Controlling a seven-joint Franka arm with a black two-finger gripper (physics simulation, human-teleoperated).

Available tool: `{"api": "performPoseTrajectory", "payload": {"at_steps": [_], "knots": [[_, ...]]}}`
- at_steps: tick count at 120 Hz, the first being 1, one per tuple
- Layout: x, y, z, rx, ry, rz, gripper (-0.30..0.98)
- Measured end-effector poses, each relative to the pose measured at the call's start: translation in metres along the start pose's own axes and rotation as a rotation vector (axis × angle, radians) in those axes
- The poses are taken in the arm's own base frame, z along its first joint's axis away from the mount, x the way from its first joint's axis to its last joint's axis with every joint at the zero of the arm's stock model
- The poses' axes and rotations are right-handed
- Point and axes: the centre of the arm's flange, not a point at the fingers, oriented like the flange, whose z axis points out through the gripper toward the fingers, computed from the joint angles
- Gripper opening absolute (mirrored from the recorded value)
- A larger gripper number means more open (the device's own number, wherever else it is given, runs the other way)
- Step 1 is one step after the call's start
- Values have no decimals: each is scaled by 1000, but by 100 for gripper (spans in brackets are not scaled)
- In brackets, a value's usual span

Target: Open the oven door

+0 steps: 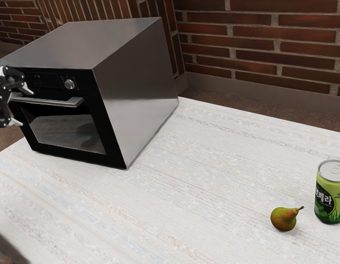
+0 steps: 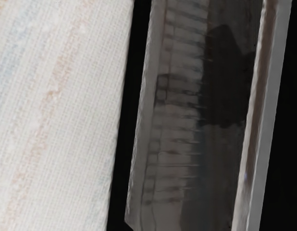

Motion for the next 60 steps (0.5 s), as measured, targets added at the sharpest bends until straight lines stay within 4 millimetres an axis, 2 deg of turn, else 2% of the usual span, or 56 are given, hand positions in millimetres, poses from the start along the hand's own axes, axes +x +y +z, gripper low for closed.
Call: {"api": "performPoseTrajectory", "payload": {"at_steps": [14,60], "knots": [[14,12,10,-11,-6,-29,69],[17,25,25,-15,-17,-12,69]]}}
